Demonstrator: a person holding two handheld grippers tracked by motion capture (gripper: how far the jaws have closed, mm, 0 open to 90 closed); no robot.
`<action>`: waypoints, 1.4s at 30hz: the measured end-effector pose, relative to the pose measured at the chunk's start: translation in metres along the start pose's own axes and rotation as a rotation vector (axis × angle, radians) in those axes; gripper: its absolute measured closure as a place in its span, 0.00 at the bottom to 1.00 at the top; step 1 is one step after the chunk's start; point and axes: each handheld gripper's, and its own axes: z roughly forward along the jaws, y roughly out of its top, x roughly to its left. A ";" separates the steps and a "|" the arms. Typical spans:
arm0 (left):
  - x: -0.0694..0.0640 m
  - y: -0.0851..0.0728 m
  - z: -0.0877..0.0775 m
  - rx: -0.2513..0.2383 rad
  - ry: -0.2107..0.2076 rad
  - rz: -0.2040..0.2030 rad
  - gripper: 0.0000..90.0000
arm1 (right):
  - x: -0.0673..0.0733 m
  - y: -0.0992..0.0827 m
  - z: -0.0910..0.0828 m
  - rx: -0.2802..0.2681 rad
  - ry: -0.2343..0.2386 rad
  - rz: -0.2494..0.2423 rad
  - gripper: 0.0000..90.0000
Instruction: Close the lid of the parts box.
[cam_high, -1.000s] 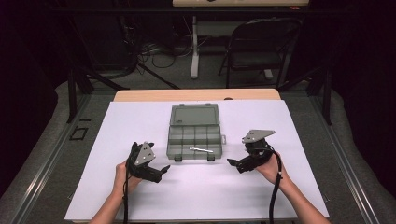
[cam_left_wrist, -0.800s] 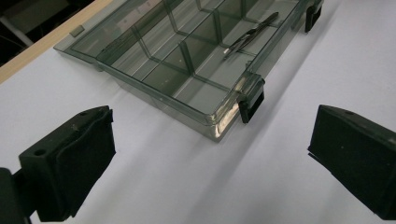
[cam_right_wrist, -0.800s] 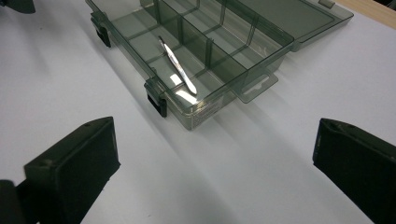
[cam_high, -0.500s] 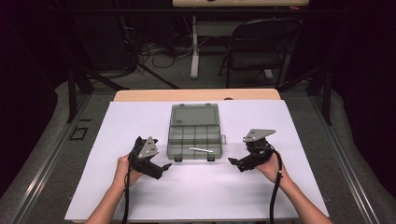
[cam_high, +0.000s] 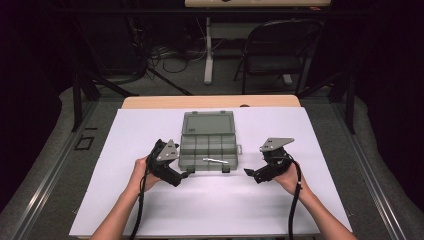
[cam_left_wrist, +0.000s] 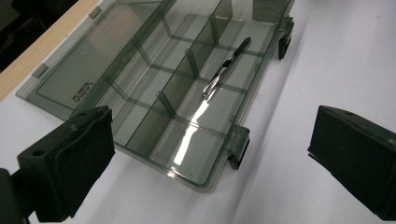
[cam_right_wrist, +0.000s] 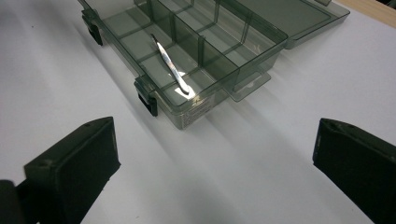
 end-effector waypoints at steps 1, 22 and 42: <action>0.001 0.001 0.001 0.002 -0.004 -0.001 0.00 | 0.000 0.000 0.000 0.003 -0.001 0.001 0.00; 0.003 0.032 0.037 0.021 -0.134 0.035 0.00 | -0.002 0.000 0.004 0.026 -0.004 0.002 0.00; -0.003 0.024 0.051 0.090 -0.174 0.079 0.32 | 0.000 -0.003 0.005 0.033 -0.006 -0.007 0.00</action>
